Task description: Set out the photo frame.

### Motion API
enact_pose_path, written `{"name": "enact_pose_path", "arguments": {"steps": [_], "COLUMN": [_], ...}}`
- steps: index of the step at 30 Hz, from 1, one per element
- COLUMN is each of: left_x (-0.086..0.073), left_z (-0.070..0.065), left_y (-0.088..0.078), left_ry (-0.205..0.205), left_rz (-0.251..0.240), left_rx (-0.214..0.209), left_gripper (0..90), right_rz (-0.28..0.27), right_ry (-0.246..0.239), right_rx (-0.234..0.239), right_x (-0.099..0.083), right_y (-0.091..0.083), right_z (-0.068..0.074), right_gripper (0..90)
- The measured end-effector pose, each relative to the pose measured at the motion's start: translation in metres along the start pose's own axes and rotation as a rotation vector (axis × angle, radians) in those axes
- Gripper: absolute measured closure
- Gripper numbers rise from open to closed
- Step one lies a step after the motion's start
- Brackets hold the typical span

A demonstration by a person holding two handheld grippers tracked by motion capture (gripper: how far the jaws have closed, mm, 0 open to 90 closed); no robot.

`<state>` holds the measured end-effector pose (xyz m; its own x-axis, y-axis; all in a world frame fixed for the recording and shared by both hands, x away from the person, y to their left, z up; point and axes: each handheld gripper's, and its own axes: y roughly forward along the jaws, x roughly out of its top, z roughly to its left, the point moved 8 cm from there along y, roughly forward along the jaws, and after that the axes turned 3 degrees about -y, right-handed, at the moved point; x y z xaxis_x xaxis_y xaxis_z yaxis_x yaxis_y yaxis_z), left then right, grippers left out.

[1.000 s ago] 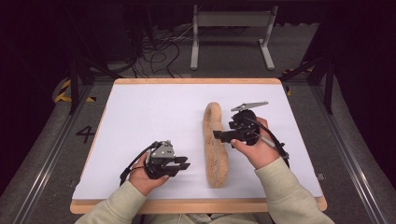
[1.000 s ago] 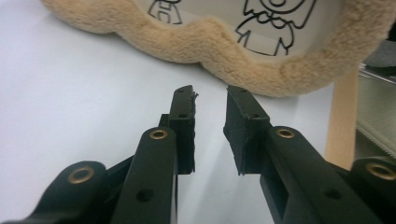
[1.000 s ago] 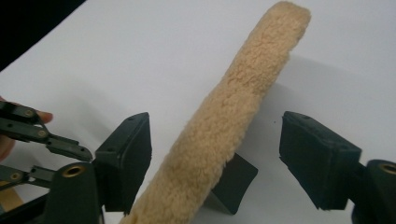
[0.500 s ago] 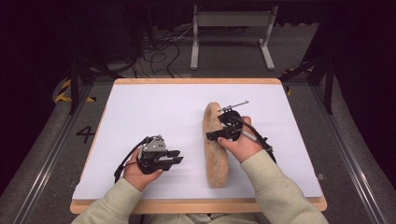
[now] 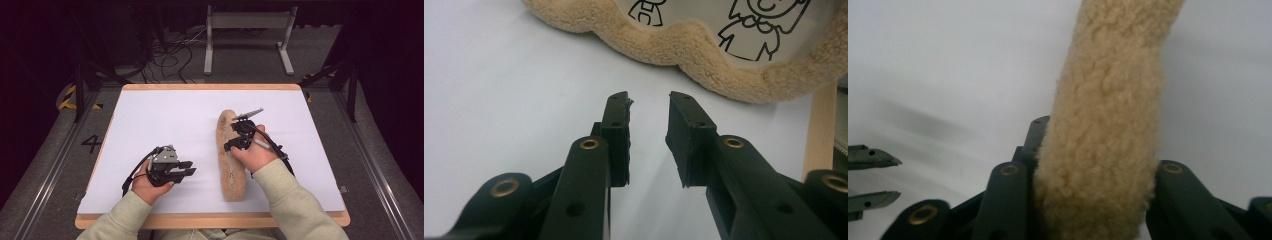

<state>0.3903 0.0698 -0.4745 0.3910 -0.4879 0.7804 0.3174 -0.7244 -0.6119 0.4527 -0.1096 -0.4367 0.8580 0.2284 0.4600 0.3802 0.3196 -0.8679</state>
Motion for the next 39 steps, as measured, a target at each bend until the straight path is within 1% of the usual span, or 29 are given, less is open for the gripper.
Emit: {"name": "enact_pose_path", "arguments": {"steps": [1, 5, 8, 11, 14, 15, 17, 20, 21, 22, 24, 26, 28, 30, 33, 34, 36, 39], "left_x": [0.000, 0.000, 0.000, 0.000, -0.001, -0.001, -0.002, -0.003, -0.004, -0.004, -0.005, -0.007, -0.008, -0.009, -0.011, -0.011, -0.013, -0.014], "left_z": [0.000, 0.001, 0.002, 0.004, 0.007, 0.008, 0.010, 0.012, 0.013, 0.014, 0.016, 0.018, 0.021, 0.023, 0.026, 0.028, 0.032, 0.036], "left_y": [-0.001, -0.002, -0.004, -0.006, -0.009, -0.009, -0.011, -0.014, -0.015, -0.016, -0.019, -0.022, -0.024, -0.027, -0.033, -0.035, -0.039, -0.042], "left_ry": [0.001, 0.002, -0.002, -0.007, -0.020, -0.020, -0.026, -0.030, -0.037, -0.039, -0.044, -0.054, -0.063, -0.066, -0.077, -0.080, -0.089, -0.106], "left_rz": [0.001, -0.006, -0.010, -0.015, -0.022, -0.023, -0.026, -0.029, -0.031, -0.033, -0.036, -0.040, -0.048, -0.053, -0.063, -0.065, -0.073, -0.081], "left_rx": [0.000, 0.002, 0.005, 0.010, 0.016, 0.017, 0.022, 0.033, 0.034, 0.038, 0.046, 0.053, 0.064, 0.071, 0.083, 0.087, 0.097, 0.102], "left_gripper": [70.8, 70.8, 70.8, 70.8, 70.9, 70.8, 70.9, 70.9, 70.8, 70.8, 70.8, 70.7, 70.7, 70.4, 70.3, 70.2, 70.2, 70.3], "right_rz": [0.008, 0.023, 0.022, 0.016, 0.002, -0.002, -0.009, -0.019, -0.021, -0.025, -0.036, -0.042, -0.033, -0.018, -0.003, 0.007, 0.019, 0.025], "right_ry": [0.018, 0.051, 0.060, 0.061, 0.038, 0.015, -0.014, -0.085, -0.124, -0.147, -0.233, -0.313, -0.376, -0.451, -0.549, -0.585, -0.655, -0.782], "right_rx": [-0.001, -0.018, -0.025, -0.013, -0.007, -0.004, 0.000, 0.010, 0.021, 0.028, 0.049, 0.055, 0.053, 0.056, 0.078, 0.076, 0.088, 0.125], "right_x": [0.000, 0.001, 0.002, 0.004, 0.009, 0.011, 0.015, 0.022, 0.025, 0.027, 0.032, 0.036, 0.039, 0.042, 0.047, 0.048, 0.050, 0.054], "right_y": [-0.001, -0.002, -0.002, -0.005, -0.013, -0.018, -0.024, -0.035, -0.038, -0.040, -0.045, -0.049, -0.053, -0.056, -0.059, -0.059, -0.060, -0.060], "right_z": [0.000, -0.002, -0.002, -0.004, -0.006, -0.006, -0.005, -0.004, -0.003, -0.003, -0.002, -0.001, 0.000, 0.000, 0.002, 0.001, 0.002, 0.003], "right_gripper": [67.6, 69.4, 70.0, 70.0, 70.0, 70.0, 70.0, 70.0, 69.9, 69.9, 69.8, 69.8, 69.7, 69.6, 69.6, 69.6, 69.6, 69.5]}}
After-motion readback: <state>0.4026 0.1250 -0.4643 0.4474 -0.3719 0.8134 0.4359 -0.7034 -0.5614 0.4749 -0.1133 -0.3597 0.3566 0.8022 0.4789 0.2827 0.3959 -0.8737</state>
